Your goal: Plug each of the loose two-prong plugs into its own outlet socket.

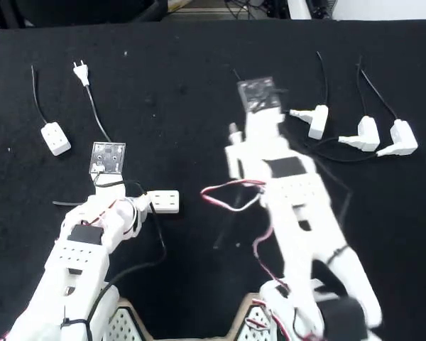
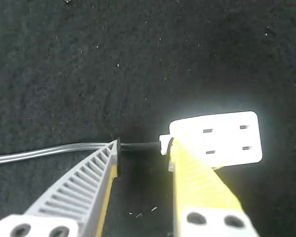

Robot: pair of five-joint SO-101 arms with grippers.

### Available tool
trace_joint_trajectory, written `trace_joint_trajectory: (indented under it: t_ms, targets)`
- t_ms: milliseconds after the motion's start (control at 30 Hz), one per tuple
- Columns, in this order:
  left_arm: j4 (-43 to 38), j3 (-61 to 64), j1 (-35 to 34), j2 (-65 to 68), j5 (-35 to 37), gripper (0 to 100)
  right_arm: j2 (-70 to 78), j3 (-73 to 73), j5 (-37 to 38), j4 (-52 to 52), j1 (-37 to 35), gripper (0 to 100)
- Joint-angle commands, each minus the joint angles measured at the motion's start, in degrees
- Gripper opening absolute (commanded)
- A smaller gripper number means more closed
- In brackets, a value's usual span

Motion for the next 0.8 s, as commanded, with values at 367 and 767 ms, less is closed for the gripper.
trace_joint_trajectory:
  t_ms: [367,767]
  targets:
    - [-0.88,-2.24,-0.84,-1.23,0.26,18,-15.78,3.47,36.40,20.48,-2.99,16.7]
    - [-1.23,-2.07,-2.86,-1.23,0.26,18,3.82,3.30,18.55,-0.79,2.02,16.8]
